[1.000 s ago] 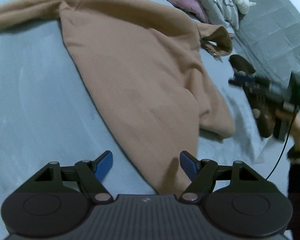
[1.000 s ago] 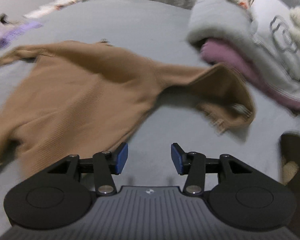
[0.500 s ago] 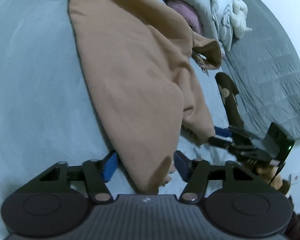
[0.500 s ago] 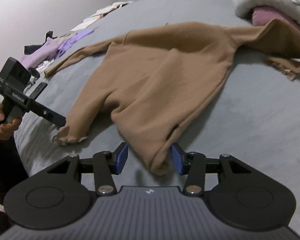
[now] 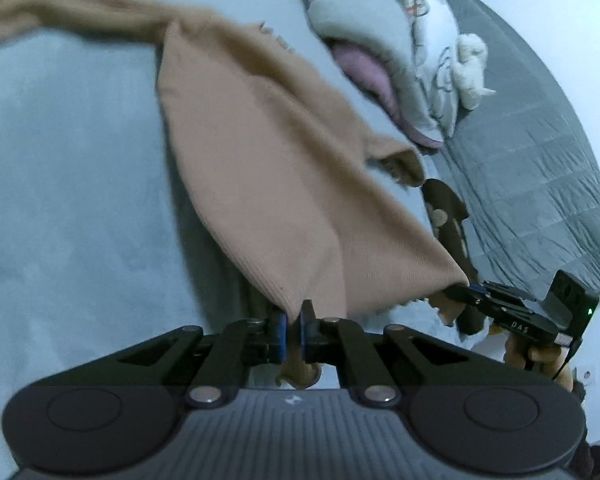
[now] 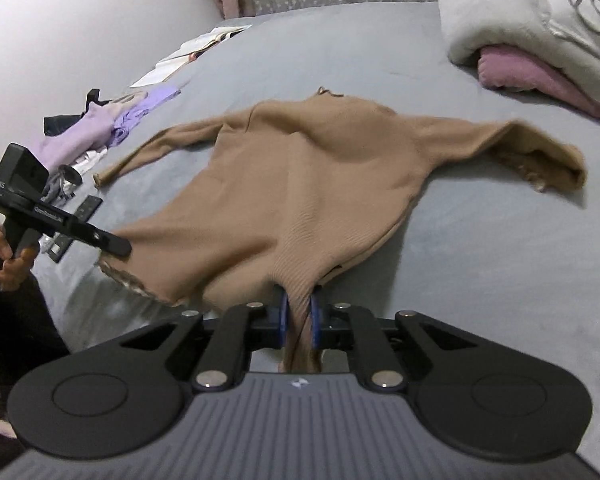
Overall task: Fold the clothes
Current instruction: 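Grasp the tan top's hem with the right tool while the left tool grasps the hem, then pull the hem with both tools to straighten the top, then release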
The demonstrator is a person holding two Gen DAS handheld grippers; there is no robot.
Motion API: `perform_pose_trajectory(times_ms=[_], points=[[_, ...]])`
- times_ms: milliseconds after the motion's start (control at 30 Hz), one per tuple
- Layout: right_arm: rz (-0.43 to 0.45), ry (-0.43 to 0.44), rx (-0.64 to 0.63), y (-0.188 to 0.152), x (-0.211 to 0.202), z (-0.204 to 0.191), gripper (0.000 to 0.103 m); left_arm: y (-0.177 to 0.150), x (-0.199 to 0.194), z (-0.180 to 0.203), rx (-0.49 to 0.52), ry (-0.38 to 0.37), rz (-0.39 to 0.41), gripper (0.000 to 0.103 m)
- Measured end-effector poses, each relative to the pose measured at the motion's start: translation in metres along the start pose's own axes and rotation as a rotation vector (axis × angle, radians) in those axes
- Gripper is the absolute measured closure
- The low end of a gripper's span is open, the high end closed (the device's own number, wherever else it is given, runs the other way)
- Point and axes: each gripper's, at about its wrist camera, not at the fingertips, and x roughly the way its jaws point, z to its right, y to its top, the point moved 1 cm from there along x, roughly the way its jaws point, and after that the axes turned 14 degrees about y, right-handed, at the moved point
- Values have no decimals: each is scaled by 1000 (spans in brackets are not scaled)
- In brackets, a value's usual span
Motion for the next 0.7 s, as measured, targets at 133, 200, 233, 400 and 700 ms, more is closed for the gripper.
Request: perform_pose_trajectory(times_ms=[133,200,233,400,700], points=[[-98,22,29,-1,-14,-7,91,-7,-22,5,64,47,-40,98],[-168,22,27,-7,-11,-10,91,-19,-23,3,107,98,-89,98],[-188,21,23,-10,-10,-9,91,-24,-22,1,118,116,-109,98],[-326,7,25,-36,21,-3,91,-48,3,-24,119,203,-188,99],[-387,-4,47,-47,34,22,72,-39,25,-30,208,229,-246,66]])
